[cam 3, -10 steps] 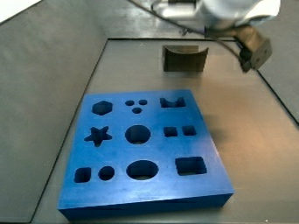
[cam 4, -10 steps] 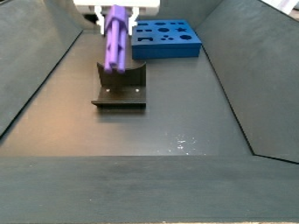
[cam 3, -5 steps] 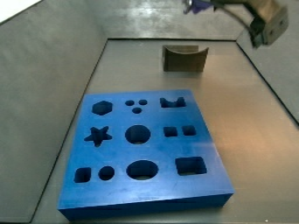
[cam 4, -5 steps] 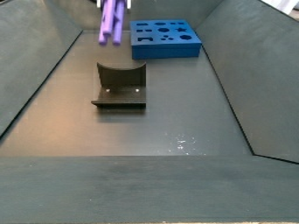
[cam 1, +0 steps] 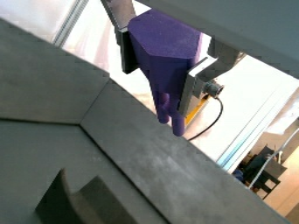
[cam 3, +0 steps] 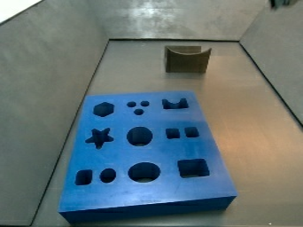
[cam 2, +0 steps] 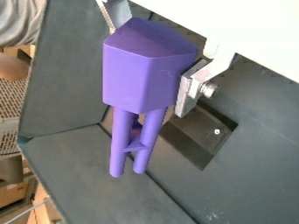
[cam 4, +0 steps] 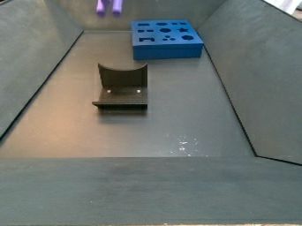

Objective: Pick up the 3 prong object. Move up. Rotate the 3 prong object. Place the 3 prong object on the fixture. Regrasp the 3 prong object. Move to above the board. Insert the 3 prong object.
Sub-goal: Move to above the board.

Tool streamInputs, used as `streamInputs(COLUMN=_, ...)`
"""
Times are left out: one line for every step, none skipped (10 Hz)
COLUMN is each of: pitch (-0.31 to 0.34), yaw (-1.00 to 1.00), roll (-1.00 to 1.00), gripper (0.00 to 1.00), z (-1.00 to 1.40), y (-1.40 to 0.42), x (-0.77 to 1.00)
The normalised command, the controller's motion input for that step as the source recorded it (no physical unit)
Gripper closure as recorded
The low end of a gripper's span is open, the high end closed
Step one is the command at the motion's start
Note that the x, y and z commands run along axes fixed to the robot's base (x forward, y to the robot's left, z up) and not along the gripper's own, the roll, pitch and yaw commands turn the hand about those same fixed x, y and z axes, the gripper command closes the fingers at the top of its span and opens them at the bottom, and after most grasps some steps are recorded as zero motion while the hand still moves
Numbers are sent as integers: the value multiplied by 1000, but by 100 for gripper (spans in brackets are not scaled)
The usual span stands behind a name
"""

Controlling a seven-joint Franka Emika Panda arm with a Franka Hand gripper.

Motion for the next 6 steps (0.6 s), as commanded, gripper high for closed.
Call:
streamInputs(pitch=119, yaw=125, roll=-22, gripper=100, z=385, y=-30, x=14)
streamInputs(pitch=106, yaw=126, roll=-25, gripper=100, z=272, y=-26, x=14)
streamInputs(pitch=61, yaw=-49, roll=-1000, gripper=100, z=412, y=-1000, x=-792)
streamInputs(pitch=52, yaw=-50, roll=-1000, gripper=100, z=419, y=-1000, x=-797)
streamInputs(pitch=31, yaw=-44, roll=-1000, gripper=100, z=451, y=-1000, x=-878)
streamInputs(pitch=30, yaw=-44, roll=-1000, gripper=100, z=431, y=-1000, x=-898)
